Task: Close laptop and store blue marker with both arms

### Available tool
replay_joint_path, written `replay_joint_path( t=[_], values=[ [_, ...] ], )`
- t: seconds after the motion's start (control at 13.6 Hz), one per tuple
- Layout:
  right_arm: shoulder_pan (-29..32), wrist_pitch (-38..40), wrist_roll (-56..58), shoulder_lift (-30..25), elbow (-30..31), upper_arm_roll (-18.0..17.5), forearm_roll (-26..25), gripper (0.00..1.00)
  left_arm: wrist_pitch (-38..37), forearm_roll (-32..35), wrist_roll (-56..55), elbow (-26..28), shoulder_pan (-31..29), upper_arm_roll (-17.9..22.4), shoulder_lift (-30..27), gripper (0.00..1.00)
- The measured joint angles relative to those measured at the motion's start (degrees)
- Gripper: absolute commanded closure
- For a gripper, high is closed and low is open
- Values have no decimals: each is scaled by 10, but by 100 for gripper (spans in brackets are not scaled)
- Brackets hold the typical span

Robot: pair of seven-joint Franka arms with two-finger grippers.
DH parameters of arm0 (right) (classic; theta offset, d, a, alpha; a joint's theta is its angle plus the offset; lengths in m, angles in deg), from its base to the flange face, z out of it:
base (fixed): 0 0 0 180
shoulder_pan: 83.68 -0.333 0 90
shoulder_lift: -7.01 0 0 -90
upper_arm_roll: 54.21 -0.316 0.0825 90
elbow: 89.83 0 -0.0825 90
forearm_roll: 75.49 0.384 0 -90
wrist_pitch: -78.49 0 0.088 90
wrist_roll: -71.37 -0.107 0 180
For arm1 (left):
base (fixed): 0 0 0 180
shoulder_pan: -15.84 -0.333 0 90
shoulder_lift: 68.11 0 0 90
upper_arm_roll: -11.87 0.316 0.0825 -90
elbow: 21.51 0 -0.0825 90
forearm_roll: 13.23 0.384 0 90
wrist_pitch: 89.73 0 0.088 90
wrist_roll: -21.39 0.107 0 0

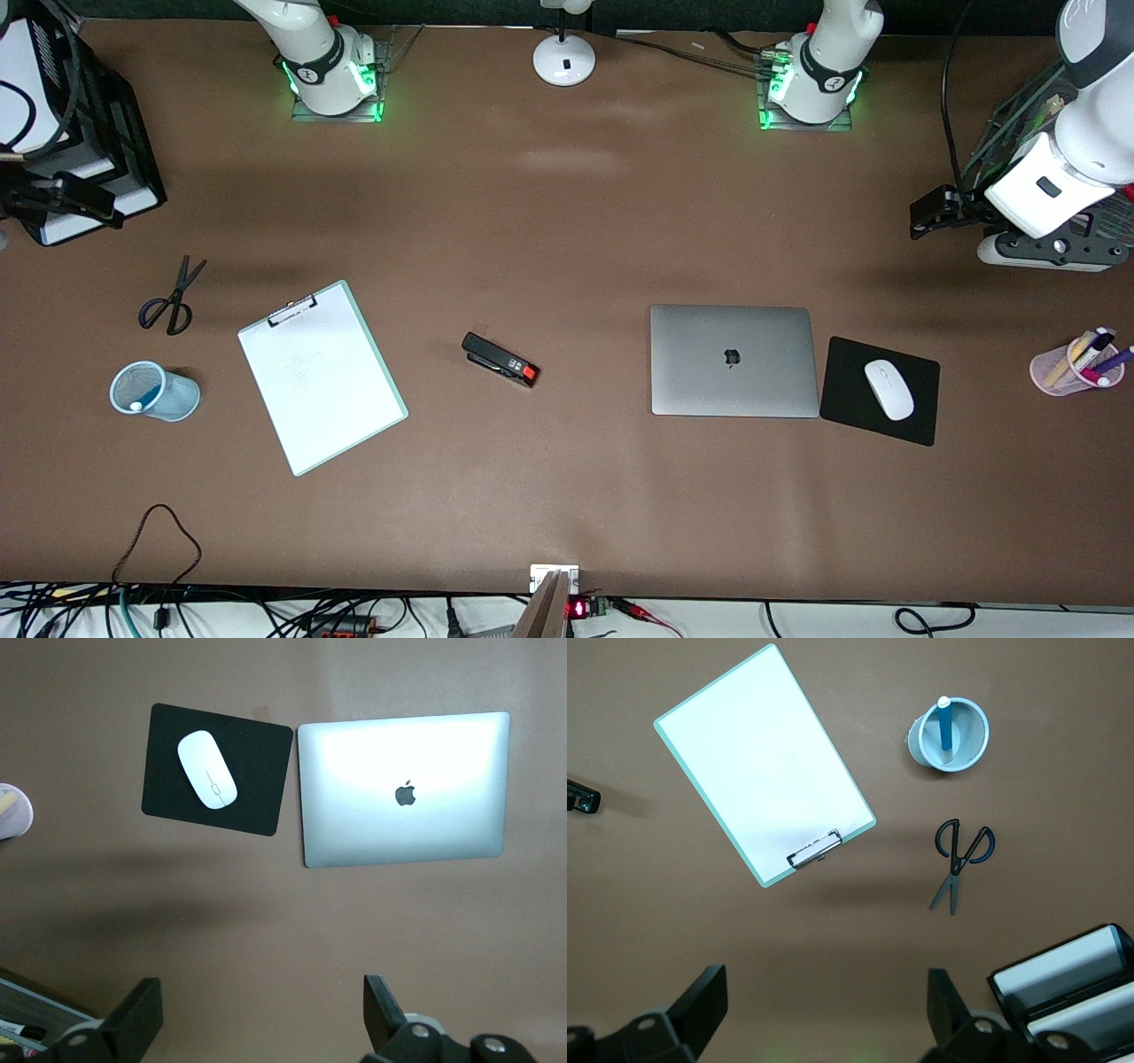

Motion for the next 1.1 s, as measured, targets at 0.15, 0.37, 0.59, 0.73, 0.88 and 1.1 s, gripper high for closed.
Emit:
replay_joint_path(
  t=[0.15,0.37,0.59,0.73,0.88,1.1],
  values=[
    [0,0,0,-4,3,0,0,0,0,0,0,0,0,0,0,0],
    [0,0,-2,-3,3,0,0,0,0,0,0,-1,0,1,0,0],
    [0,0,-6,-3,4,0,1,0,0,0,0,-11,0,2,0,0],
    [0,0,-19,-3,4,0,1,0,0,0,0,-13,0,2,-1,0],
    [0,0,-22,-3,4,-1,1,0,0,0,0,-13,0,2,-1,0],
    [-1,1,-22,-3,4,-2,1,0,0,0,0,-13,0,2,-1,0]
  ],
)
